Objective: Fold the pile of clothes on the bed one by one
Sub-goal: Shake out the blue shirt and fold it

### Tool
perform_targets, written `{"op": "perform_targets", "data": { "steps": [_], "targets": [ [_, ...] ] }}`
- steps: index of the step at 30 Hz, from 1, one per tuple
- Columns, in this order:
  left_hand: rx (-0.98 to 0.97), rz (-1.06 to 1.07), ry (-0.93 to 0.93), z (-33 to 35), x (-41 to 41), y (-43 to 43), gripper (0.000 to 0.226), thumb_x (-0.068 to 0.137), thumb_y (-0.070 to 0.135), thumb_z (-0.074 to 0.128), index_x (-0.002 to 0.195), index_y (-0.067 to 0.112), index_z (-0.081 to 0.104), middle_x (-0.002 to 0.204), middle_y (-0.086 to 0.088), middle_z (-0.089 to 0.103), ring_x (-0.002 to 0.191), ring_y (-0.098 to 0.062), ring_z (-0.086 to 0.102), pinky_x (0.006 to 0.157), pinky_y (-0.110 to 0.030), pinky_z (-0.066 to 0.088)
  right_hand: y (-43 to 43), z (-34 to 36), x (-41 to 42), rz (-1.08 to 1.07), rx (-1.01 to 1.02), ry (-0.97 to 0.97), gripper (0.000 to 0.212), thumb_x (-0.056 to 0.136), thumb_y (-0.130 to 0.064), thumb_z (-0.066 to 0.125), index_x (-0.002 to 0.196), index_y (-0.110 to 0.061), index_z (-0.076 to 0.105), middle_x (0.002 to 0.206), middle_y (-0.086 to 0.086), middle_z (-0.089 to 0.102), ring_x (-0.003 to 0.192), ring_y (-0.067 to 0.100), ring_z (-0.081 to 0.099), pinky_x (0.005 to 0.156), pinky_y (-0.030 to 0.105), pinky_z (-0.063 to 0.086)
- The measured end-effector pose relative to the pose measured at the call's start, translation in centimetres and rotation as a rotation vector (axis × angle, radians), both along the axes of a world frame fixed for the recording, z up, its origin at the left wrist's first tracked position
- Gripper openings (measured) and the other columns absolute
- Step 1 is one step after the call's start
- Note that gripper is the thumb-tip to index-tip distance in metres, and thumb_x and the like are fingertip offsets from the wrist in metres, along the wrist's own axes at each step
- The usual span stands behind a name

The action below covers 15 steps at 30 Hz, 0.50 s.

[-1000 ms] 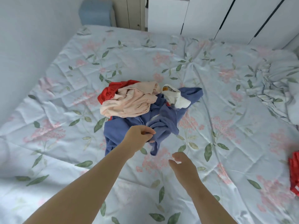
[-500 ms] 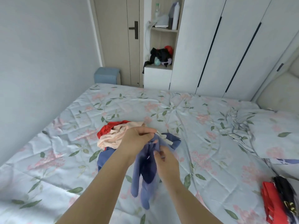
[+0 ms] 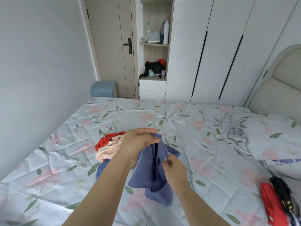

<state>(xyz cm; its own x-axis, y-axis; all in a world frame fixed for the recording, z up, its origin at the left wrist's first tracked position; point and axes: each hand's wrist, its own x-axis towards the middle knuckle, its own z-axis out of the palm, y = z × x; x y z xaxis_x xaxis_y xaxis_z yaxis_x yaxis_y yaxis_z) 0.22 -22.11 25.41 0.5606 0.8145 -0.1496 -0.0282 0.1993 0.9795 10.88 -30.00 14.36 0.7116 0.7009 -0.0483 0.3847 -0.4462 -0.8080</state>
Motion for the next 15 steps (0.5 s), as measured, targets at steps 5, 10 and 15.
{"op": "perform_targets", "data": {
  "steps": [5, 10, 15],
  "targets": [
    [0.326, 0.075, 0.23, -0.7, -0.8, 1.9, 0.038, 0.081, -0.015, 0.054, 0.088, 0.019, 0.07, 0.062, 0.009, 0.068, 0.066, 0.0, 0.064, 0.065, -0.01, 0.047, -1.3, -1.2, 1.6, -0.054, -0.142, -0.005, 0.02, 0.089, -0.011, 0.045, 0.074, -0.022, 0.037, 0.075, -0.001, 0.052, 0.074, 0.023, 0.05, 0.065, 0.032, 0.039],
    [0.685, 0.167, 0.506, -1.2, -0.8, 2.7, 0.024, 0.084, 0.002, 0.059, 0.094, 0.018, 0.074, 0.086, 0.002, 0.071, 0.083, -0.014, 0.064, 0.072, -0.022, 0.05, -2.0, -1.5, 2.8, -0.075, -0.29, -0.169, 0.008, 0.091, -0.015, 0.042, 0.089, -0.02, 0.037, 0.082, -0.002, 0.05, 0.077, 0.021, 0.047, 0.064, 0.028, 0.036],
    [0.707, 0.302, 0.49, -0.7, -1.5, 4.5, 0.012, 0.085, 0.013, 0.064, 0.085, 0.021, 0.073, 0.084, 0.002, 0.071, 0.08, -0.018, 0.063, 0.067, -0.027, 0.048, -2.6, -1.4, 4.3, -0.112, -0.463, -0.222, 0.003, 0.093, -0.017, 0.038, 0.093, -0.02, 0.039, 0.099, 0.004, 0.055, 0.085, 0.023, 0.053, 0.068, 0.031, 0.042]
  ]
}}
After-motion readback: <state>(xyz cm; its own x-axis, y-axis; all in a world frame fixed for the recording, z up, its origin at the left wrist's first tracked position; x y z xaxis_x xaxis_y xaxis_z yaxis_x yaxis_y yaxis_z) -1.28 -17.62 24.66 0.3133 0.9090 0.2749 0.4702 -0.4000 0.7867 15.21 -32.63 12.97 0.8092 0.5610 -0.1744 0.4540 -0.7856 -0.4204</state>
